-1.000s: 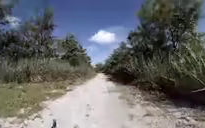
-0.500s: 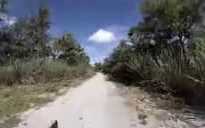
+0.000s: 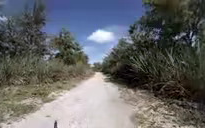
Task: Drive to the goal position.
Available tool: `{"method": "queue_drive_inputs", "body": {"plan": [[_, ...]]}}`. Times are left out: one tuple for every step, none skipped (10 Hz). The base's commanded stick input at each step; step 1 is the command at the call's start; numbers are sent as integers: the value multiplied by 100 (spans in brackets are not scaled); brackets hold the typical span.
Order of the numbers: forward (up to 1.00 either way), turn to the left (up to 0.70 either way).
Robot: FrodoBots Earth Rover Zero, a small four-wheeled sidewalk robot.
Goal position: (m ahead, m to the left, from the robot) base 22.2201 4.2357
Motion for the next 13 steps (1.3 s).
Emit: {"method": "queue_drive_inputs", "body": {"plan": [[85, 0], [85, 0], [85, 0], [85, 0], [85, 0], [85, 0], [85, 0], [85, 0], [85, 0], [85, 0], [85, 18], [85, 34], [85, 10]]}}
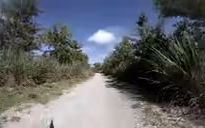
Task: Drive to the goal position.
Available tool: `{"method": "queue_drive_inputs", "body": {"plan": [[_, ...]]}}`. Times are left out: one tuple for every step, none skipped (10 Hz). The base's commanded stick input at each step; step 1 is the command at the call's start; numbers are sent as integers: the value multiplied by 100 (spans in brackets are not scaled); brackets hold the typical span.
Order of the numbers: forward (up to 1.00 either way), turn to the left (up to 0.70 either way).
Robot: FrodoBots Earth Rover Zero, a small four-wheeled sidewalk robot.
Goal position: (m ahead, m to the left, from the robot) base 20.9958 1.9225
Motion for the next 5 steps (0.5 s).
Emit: {"method": "queue_drive_inputs", "body": {"plan": [[85, 0], [85, 0], [85, 0], [85, 0], [85, 0]]}}
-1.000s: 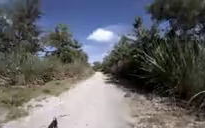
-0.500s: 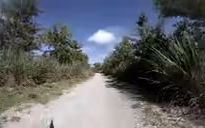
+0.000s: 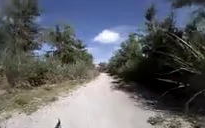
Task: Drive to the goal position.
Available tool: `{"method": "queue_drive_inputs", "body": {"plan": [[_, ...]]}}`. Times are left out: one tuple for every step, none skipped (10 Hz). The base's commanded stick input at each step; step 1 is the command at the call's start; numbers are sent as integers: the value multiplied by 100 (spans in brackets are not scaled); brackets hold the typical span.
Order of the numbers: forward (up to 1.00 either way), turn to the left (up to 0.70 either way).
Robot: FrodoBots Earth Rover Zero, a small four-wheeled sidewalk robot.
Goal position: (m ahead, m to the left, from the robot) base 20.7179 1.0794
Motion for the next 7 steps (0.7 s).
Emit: {"method": "queue_drive_inputs", "body": {"plan": [[85, 0], [85, 0], [85, 0], [85, 0], [85, 0], [85, 0], [85, 0]]}}
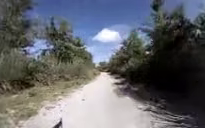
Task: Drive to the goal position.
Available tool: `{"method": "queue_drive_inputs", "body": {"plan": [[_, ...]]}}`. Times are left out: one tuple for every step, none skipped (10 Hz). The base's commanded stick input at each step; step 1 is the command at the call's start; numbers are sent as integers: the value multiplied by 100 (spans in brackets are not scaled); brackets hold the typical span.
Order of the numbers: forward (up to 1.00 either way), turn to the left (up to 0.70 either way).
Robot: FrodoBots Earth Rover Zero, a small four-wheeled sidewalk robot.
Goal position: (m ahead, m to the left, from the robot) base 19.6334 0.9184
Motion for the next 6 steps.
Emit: {"method": "queue_drive_inputs", "body": {"plan": [[85, 0], [85, 0], [85, 0], [85, 0], [85, 0], [85, 0]]}}
